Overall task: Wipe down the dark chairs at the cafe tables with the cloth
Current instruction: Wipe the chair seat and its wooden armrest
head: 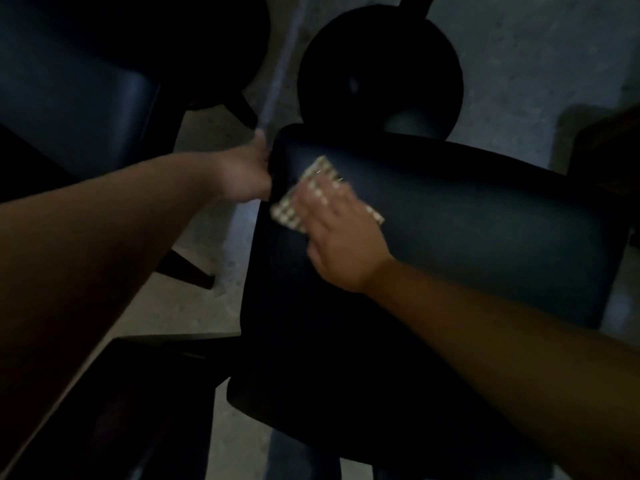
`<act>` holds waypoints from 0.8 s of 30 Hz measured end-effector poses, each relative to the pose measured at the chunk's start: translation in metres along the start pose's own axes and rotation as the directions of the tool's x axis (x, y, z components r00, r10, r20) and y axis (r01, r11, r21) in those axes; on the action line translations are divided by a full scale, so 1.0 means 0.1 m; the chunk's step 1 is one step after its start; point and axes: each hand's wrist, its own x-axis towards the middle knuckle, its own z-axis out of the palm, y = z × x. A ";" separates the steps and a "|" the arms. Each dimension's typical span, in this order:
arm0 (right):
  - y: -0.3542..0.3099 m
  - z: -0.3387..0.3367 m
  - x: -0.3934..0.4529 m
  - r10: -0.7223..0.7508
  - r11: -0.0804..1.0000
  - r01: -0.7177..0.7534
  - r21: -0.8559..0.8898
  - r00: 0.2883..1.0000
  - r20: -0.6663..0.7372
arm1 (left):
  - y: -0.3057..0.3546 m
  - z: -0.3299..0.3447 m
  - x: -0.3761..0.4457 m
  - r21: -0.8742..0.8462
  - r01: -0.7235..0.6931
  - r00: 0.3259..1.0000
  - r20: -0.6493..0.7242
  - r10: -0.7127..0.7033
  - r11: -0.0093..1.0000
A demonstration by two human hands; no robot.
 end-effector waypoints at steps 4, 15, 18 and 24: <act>0.26 -0.08 0.31 -0.214 0.975 0.219 -0.023 0.967 0.140 | -0.27 -0.10 -0.22 -0.221 -0.010 0.992 0.121 0.037 0.975; -0.62 0.21 -0.11 -0.114 0.989 0.109 0.095 0.993 0.044 | -0.38 0.19 -0.39 -0.533 -0.030 1.000 -0.011 0.029 0.846; -0.52 0.21 -0.39 -0.396 0.918 0.393 0.056 0.893 0.212 | -0.38 0.22 -0.43 -0.454 -0.054 0.997 0.020 0.070 0.889; 0.26 -0.02 -0.01 0.040 0.995 -0.033 0.095 0.997 -0.068 | -0.49 0.33 -0.40 -0.111 -0.116 0.993 0.024 0.119 0.987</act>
